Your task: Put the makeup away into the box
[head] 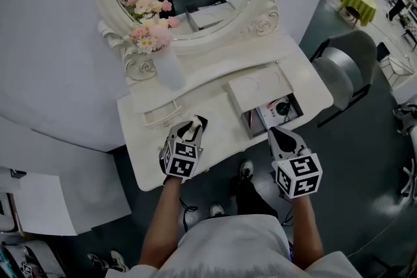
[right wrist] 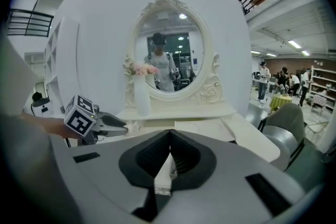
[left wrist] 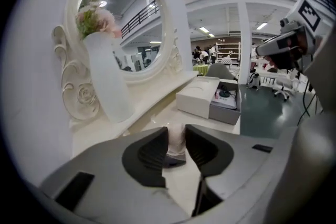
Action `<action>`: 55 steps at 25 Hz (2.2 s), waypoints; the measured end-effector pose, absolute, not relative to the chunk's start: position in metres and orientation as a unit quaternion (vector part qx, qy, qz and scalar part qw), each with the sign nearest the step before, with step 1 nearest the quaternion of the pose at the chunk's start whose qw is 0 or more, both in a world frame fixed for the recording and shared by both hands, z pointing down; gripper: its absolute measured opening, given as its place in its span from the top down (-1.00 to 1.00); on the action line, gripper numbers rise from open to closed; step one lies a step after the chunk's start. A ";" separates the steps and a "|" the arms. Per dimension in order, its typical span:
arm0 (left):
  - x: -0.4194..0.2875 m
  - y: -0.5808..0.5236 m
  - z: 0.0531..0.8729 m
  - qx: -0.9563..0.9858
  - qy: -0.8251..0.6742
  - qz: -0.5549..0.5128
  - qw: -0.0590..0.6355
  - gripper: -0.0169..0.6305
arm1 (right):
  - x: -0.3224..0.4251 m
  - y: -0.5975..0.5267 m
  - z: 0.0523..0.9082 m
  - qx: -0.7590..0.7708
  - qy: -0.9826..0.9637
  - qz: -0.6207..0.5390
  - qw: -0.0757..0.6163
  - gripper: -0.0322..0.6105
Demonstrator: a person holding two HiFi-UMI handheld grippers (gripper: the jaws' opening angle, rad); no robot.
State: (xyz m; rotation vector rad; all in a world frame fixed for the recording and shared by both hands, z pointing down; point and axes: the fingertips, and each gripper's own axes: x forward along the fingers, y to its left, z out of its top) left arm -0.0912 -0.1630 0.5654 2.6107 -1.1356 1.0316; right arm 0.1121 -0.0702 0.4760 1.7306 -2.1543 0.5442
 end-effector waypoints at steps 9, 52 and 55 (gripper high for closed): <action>0.007 -0.171 0.543 0.897 -0.294 0.330 0.011 0.56 | 0.178 -0.073 0.483 0.642 -0.722 0.210 0.150 0.91; 0.296 -0.117 0.657 0.881 0.026 0.472 -0.028 0.57 | 0.351 -0.102 0.551 0.662 -0.672 0.290 0.164 0.91; 0.295 -0.117 0.661 0.881 0.023 0.473 -0.017 0.57 | 0.352 -0.106 0.553 0.659 -0.674 0.292 0.165 0.91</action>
